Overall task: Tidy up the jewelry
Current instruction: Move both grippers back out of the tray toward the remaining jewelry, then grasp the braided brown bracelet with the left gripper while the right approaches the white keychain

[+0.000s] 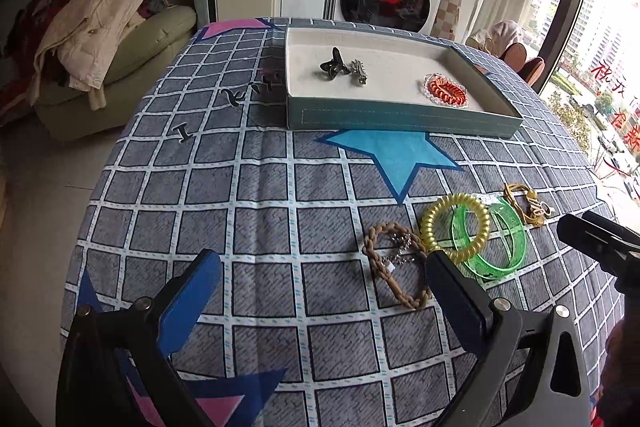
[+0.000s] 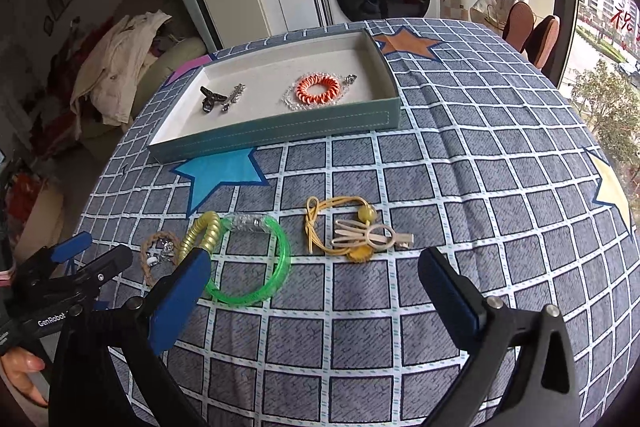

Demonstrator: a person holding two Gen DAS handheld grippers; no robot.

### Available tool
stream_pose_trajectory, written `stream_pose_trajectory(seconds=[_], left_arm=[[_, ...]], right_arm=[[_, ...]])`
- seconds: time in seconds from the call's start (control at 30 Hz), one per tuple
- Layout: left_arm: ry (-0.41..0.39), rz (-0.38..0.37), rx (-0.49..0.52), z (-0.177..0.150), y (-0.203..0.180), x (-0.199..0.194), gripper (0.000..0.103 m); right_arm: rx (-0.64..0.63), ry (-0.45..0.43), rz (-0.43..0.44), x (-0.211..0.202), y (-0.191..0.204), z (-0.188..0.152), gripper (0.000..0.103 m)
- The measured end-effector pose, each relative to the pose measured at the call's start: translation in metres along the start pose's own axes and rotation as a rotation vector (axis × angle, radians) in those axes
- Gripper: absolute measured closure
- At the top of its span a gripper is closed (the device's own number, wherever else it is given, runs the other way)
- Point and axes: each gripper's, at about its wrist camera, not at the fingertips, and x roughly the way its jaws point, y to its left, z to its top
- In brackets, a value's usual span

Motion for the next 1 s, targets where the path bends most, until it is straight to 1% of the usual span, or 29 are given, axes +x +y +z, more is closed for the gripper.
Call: stream_pose_trajectory(seconds=[0.2,0.37,0.5,0.57,0.63,0.67,0.73,0.9,1.0], left_arm=[[0.032,0.005,-0.027,-0.009,0.000,0.004,0.000],[0.048,0.008,-0.039,-0.011,-0.003,0.008,0.000],[0.051,0.006,-0.040,-0.010,-0.005,0.009,0.000],[0.051,0.006,-0.034,-0.010,-0.007,0.009,0.000],[0.052,0.003,-0.032,-0.010,-0.009,0.010,0.000],[0.054,0.001,-0.031,-0.010,-0.010,0.011,0.000],[0.067,-0.001,-0.029,-0.009,-0.013,0.014,0.000],[0.075,-0.007,-0.032,-0.010,-0.016,0.016,0.000],[0.074,-0.001,-0.022,-0.010,-0.018,0.016,0.003]], right_arm=[[0.036,0.026,-0.032,0.004,-0.014,-0.012,0.000],[0.043,0.025,-0.045,0.005,-0.022,-0.010,0.000],[0.018,0.021,-0.053,0.006,-0.028,-0.007,0.000],[0.002,0.014,-0.050,0.006,-0.031,-0.005,0.005],[-0.016,0.018,-0.049,0.008,-0.033,-0.003,0.016],[-0.025,0.021,-0.049,0.009,-0.034,-0.002,0.019],[-0.050,0.025,-0.040,0.012,-0.035,0.000,0.032],[-0.195,0.058,-0.030,0.022,-0.034,0.006,0.045],[-0.271,0.075,-0.027,0.027,-0.033,0.008,0.048]])
